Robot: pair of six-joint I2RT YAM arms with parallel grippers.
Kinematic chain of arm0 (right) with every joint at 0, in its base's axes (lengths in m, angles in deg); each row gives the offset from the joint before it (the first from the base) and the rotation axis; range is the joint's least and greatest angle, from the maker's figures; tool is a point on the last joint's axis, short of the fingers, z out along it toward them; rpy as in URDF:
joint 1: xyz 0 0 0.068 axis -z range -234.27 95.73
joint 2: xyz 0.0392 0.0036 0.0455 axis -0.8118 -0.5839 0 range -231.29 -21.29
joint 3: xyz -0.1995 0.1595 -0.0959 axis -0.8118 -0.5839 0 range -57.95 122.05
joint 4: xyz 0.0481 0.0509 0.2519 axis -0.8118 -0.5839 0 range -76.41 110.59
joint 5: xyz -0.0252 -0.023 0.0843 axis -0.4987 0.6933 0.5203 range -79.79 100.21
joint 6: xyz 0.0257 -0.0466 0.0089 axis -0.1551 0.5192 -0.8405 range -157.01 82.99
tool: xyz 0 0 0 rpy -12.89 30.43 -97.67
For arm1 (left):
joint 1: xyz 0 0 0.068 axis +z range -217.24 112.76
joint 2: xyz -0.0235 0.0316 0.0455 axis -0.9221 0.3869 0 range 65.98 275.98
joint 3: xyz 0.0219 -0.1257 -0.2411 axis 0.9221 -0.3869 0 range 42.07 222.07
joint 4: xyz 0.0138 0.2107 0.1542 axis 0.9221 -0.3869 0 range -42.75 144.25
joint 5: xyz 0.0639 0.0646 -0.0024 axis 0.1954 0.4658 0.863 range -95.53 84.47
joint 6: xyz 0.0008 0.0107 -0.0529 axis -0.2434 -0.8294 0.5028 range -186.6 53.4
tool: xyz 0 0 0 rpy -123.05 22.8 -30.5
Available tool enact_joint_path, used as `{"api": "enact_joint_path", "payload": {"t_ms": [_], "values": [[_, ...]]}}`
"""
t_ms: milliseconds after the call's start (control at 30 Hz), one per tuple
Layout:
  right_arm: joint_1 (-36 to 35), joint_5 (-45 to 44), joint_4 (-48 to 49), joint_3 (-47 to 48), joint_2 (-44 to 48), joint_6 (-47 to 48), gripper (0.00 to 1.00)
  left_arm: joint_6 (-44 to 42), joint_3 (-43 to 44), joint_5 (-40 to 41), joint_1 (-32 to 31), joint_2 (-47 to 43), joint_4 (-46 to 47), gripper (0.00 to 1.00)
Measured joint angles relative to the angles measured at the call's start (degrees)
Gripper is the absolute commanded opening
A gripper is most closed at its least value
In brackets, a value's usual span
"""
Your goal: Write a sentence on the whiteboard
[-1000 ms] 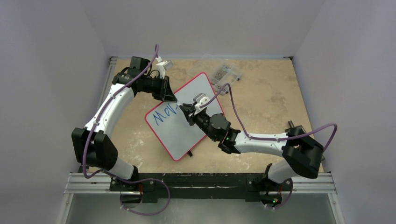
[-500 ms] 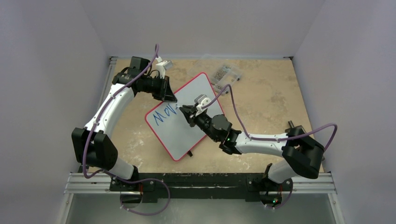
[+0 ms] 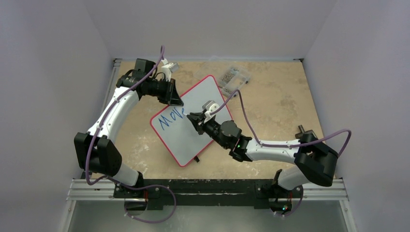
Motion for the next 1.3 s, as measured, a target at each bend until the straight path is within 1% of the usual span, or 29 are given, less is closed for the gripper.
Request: {"api": "enact_joint_path", "payload": {"t_ms": [500,867,1100,1300], "values": [[-0.2,-1.2,-1.6,-0.3,0.6,1.4,0.00,0.0,0.0,0.1,0.0,0.0,0.0,0.00],[-0.1,-3.3,-5.0,0.6,1.6,6.3,0.00,0.0,0.0,0.1,0.0,-0.1,0.0,0.00],[0.0,-4.3,-9.4,1.2,5.2,7.9,0.00,0.0,0.0,0.0,-0.3,-0.3,0.0,0.00],[0.0,-5.6,-10.0,1.5,9.4,9.4,0.00,0.0,0.0,0.1,-0.3,-0.3,0.0,0.00]]}}
